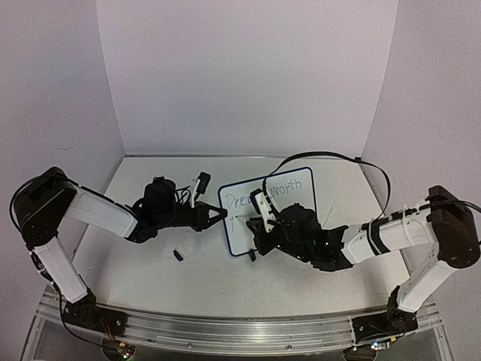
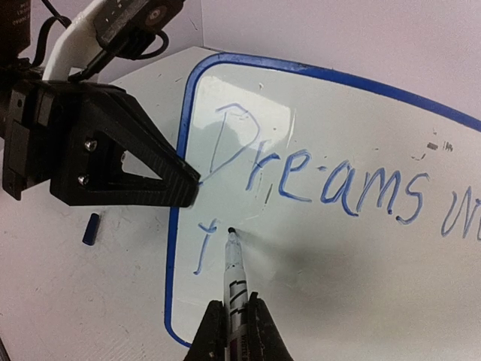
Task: Write a sentence on the whiteboard
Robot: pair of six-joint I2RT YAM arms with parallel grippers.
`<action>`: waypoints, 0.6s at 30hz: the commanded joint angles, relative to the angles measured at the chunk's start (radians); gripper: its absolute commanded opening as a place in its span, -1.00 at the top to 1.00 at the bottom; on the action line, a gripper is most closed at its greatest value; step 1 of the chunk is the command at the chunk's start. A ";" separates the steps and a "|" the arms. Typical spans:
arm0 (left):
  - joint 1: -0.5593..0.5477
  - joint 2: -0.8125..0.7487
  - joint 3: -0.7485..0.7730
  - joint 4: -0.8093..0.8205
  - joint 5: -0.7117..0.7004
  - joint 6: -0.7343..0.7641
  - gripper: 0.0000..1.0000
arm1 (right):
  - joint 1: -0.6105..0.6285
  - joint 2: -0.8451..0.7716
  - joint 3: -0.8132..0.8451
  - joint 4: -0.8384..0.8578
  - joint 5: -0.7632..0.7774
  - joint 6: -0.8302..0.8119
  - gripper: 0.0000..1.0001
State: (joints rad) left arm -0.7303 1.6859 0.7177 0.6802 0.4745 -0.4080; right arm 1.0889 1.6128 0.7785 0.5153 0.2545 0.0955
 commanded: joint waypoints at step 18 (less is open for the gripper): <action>-0.001 -0.023 0.012 -0.023 -0.019 0.032 1.00 | -0.003 -0.053 -0.029 0.009 -0.047 0.006 1.00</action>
State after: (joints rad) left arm -0.7303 1.6859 0.7177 0.6788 0.4713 -0.4003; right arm 1.0874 1.5692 0.7465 0.4990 0.2371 0.0978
